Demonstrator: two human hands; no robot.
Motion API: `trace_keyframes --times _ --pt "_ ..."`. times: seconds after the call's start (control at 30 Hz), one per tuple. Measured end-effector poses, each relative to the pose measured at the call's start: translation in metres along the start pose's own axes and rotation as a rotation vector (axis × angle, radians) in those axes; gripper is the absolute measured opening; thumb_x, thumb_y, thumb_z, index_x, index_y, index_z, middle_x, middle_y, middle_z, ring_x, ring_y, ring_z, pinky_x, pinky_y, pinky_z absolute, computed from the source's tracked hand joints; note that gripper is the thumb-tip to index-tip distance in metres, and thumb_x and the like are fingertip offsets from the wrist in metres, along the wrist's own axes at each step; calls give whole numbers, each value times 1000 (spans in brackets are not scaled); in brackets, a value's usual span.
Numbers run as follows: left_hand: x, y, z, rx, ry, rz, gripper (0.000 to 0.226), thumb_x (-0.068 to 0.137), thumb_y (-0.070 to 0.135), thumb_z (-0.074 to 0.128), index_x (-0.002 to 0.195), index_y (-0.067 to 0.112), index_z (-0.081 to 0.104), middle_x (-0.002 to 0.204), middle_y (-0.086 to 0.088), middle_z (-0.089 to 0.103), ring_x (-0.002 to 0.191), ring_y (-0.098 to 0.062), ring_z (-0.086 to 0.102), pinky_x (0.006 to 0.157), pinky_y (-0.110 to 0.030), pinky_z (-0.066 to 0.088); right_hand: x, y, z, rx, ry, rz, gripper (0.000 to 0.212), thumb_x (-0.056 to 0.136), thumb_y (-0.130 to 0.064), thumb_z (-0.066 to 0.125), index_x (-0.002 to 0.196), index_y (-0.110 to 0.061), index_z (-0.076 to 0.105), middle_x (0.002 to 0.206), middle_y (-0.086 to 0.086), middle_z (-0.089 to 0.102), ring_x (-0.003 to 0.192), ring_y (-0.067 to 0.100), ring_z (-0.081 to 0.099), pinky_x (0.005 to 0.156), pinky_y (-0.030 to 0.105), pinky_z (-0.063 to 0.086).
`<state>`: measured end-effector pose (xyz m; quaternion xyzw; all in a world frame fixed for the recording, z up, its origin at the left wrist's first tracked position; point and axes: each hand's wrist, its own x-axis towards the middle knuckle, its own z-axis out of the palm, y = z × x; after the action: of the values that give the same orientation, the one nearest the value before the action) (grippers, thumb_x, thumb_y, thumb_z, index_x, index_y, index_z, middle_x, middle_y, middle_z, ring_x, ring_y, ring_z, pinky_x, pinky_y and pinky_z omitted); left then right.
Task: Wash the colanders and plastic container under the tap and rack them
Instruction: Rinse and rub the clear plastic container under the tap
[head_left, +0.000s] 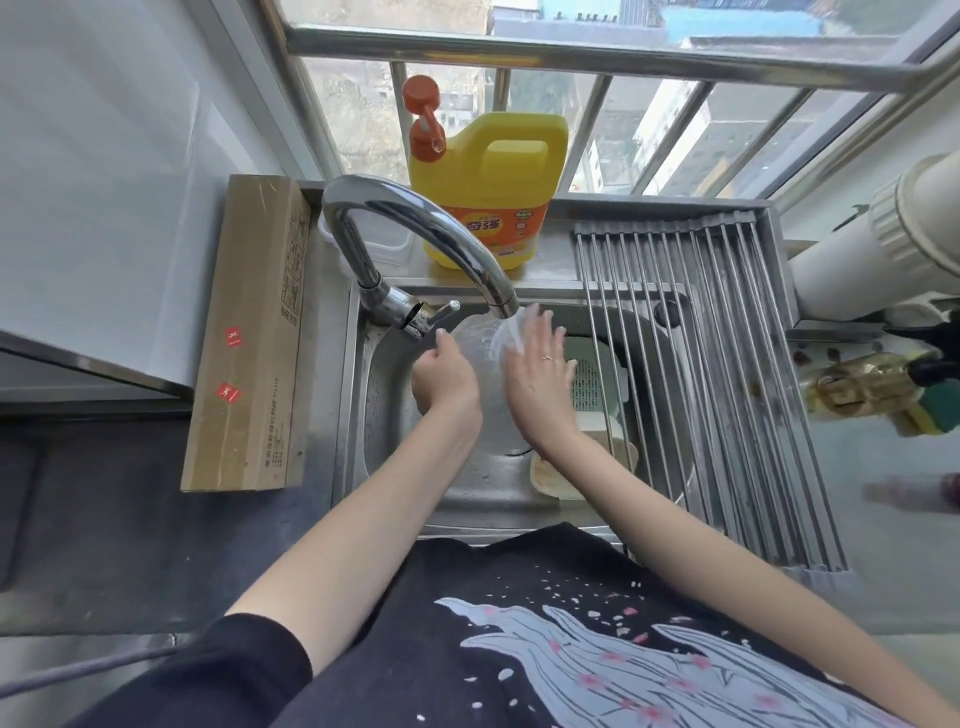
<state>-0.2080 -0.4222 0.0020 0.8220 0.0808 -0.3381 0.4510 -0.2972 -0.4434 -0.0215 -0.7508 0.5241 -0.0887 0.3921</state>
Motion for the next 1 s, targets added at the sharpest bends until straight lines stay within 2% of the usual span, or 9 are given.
trace_keyframes --times 0.17,0.27,0.37,0.5,0.57,0.67,0.77,0.9,1.0 --pt "-2 -3 2 -124 -142 -98 42 98 42 40 103 9 65 103 -7 68 96 -29 64 92 -41 51 -13 0 -9 -7 41 -274 69 93 -51 40 150 -26 13 158 -2 10 147 20 2 118 33 3" --pt "-11 2 1 -152 -252 -114 39 100 36 37 112 9 62 106 -6 64 96 -26 62 85 -34 51 -3 5 -29 162 -26 -221 56 96 -37 48 147 -27 26 152 -1 32 139 11 27 113 29 22" --pt "-23 14 7 -29 -294 147 33 101 27 34 110 8 60 96 -10 61 89 -25 59 74 -30 45 6 2 -25 556 -16 63 42 95 -45 40 133 -29 49 136 -4 53 122 10 49 102 33 40" --pt "-29 19 15 273 -336 529 36 100 28 38 98 5 66 93 -14 66 89 -27 61 76 -32 47 14 -5 -28 1212 -157 485 43 97 -50 34 109 -22 65 101 5 71 94 21 66 85 36 49" --pt "-30 16 16 347 -427 694 38 101 31 40 97 5 67 95 -15 67 92 -28 61 81 -34 46 23 -4 -45 1387 -268 568 54 98 -51 30 111 -11 64 98 12 71 90 25 67 84 35 51" --pt "-37 15 12 345 -514 872 38 100 32 44 72 10 58 66 -2 56 68 -22 55 66 -28 40 35 8 -54 1493 -271 606 75 92 -67 25 122 -6 59 111 21 67 97 32 67 84 39 55" --pt "-38 27 8 142 -567 628 42 98 35 48 67 7 55 53 4 46 45 -10 44 47 -17 36 38 15 -47 1473 -266 563 82 89 -72 25 136 -10 50 131 18 54 112 34 58 92 44 47" --pt "-16 32 6 -113 -588 339 19 90 11 55 71 14 56 47 12 49 42 -3 44 51 -22 37 33 30 -24 1190 -161 576 64 90 -69 32 113 -18 63 98 3 72 91 19 68 77 33 54" --pt "-2 35 -1 -319 -588 90 38 103 19 37 71 14 58 42 12 54 37 0 51 46 -19 42 25 44 -17 996 -168 635 70 76 -75 51 125 -25 59 119 7 67 107 28 65 91 53 51"
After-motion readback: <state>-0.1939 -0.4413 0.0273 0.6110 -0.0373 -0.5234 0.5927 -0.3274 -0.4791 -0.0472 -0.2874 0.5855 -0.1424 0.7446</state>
